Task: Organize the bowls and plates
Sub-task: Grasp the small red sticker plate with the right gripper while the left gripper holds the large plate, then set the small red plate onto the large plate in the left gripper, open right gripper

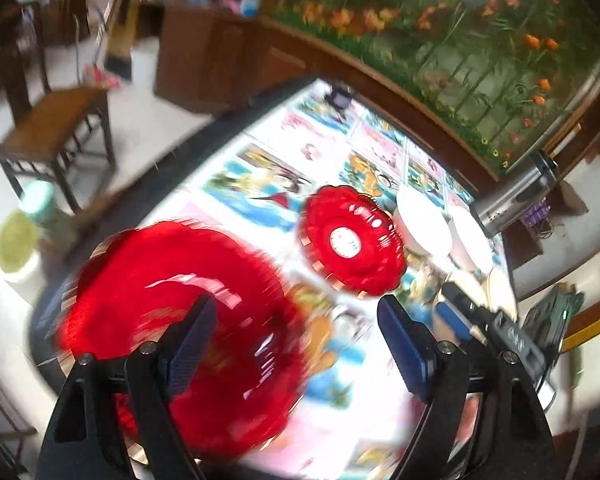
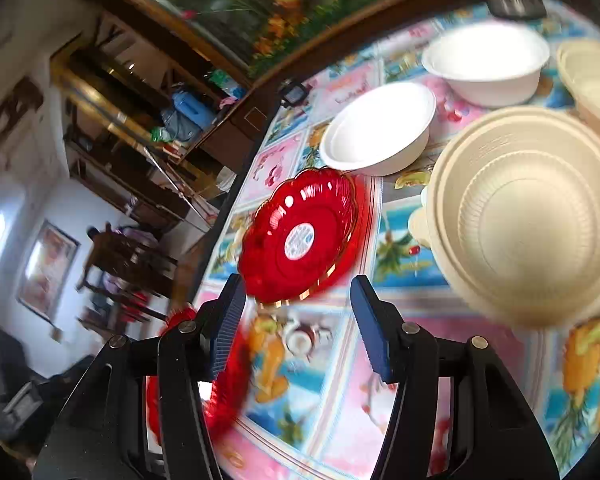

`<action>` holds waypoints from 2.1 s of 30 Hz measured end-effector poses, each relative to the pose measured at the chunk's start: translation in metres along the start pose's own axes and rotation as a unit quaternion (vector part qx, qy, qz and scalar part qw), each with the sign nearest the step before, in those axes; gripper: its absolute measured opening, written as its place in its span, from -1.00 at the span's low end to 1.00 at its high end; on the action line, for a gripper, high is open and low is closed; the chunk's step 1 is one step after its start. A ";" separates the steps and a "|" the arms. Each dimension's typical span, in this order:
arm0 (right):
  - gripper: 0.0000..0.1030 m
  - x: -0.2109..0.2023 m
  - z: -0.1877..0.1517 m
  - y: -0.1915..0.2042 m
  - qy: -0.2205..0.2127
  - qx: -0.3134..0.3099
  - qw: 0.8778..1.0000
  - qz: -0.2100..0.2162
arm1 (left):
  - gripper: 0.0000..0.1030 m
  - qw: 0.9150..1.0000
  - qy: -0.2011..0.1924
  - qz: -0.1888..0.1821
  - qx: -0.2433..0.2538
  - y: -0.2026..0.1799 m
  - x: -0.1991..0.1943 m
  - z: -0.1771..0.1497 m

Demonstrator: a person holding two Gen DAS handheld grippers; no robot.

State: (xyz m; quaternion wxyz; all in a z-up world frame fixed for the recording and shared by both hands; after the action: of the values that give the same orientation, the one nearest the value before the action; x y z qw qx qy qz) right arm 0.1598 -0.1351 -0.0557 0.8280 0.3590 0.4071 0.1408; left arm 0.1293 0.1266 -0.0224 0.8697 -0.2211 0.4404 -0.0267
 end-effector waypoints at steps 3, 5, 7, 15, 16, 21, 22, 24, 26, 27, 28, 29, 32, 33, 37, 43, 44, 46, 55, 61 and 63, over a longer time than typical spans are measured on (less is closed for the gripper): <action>0.08 0.019 0.016 -0.005 0.013 0.019 1.000 0.001 | 0.60 0.999 0.051 -0.006 -0.018 -0.011 0.045 0.023; 0.08 0.031 0.023 -0.006 0.021 0.025 0.999 -0.006 | 0.60 0.996 0.082 -0.001 -0.028 -0.015 0.073 0.030; 0.08 0.041 0.027 -0.007 0.029 0.026 0.999 -0.010 | 0.60 0.994 0.101 0.004 -0.039 -0.015 0.091 0.035; 0.08 0.067 0.031 -0.012 0.054 0.015 0.998 -0.015 | 0.60 0.987 0.150 -0.013 -0.050 -0.019 0.141 0.041; 0.08 0.069 0.030 -0.014 0.058 0.020 0.998 -0.013 | 0.60 0.987 0.152 -0.012 -0.052 -0.018 0.143 0.042; 0.08 0.073 0.030 -0.021 0.065 0.033 0.997 -0.016 | 0.59 0.985 0.165 -0.008 -0.055 -0.012 0.155 0.036; 0.08 0.074 0.030 -0.022 0.064 0.033 0.997 -0.021 | 0.59 0.984 0.168 -0.009 -0.051 -0.014 0.155 0.034; 0.08 0.074 0.030 -0.025 0.063 0.039 0.997 -0.030 | 0.57 0.983 0.177 -0.012 -0.039 -0.019 0.158 0.032; 0.08 0.075 0.031 -0.029 0.064 0.048 0.996 -0.036 | 0.57 0.983 0.179 -0.005 -0.031 -0.021 0.160 0.030; 0.08 0.077 0.032 -0.031 0.065 0.052 0.996 -0.037 | 0.56 0.984 0.177 0.001 -0.028 -0.021 0.159 0.030; 0.08 0.079 0.033 -0.033 0.067 0.060 0.995 -0.037 | 0.56 0.984 0.175 0.006 -0.025 -0.022 0.161 0.031; 0.08 0.081 0.033 -0.035 0.068 0.066 0.995 -0.039 | 0.55 0.984 0.174 0.014 -0.023 -0.022 0.163 0.031; 0.08 0.091 0.035 -0.042 0.076 0.077 0.993 -0.046 | 0.39 0.985 0.169 0.024 -0.018 -0.021 0.163 0.033; 0.08 0.093 0.035 -0.042 0.077 0.078 0.993 -0.043 | 0.31 0.985 0.166 0.029 -0.016 -0.019 0.163 0.033; 0.03 0.097 0.037 -0.036 0.084 0.055 0.993 -0.057 | -0.19 0.986 0.158 0.050 0.007 -0.022 0.163 0.032; -0.85 0.101 0.035 -0.049 0.080 0.069 0.992 -0.063 | -0.70 0.985 0.154 0.075 0.023 -0.017 0.163 0.031; -0.85 0.100 0.035 -0.048 0.077 0.063 0.993 -0.067 | -0.70 0.985 0.154 0.075 0.023 -0.016 0.162 0.031; -0.85 0.099 0.034 -0.045 0.074 0.057 0.994 -0.062 | -0.69 0.985 0.148 0.081 0.028 -0.016 0.157 0.031; -0.84 0.078 0.029 -0.009 0.047 0.021 0.999 -0.016 | -0.69 0.991 0.085 0.081 0.056 -0.024 0.102 0.038; -0.85 0.042 0.009 0.019 0.023 -0.002 1.000 0.019 | -0.70 0.995 0.043 0.066 0.067 -0.021 0.051 0.022; -0.85 0.028 -0.002 0.027 0.021 -0.011 0.999 0.029 | -0.70 0.995 0.032 0.060 0.075 -0.019 0.033 0.010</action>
State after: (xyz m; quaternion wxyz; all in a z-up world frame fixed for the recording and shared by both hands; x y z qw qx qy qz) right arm 0.1771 -0.1007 -0.0534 0.8189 0.3581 0.4124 0.1765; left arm 0.1597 0.1054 -0.0348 0.8694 -0.1278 0.4772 -0.0145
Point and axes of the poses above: each gripper's, at about its wrist camera, not at the fingertips, and x roughly the way its jaws point, y to its left, z to its top, the point moved 3 cm from there along x, roughly the way its jaws point, and after that the axes turned 3 degrees about -y, right-handed, at the moved point
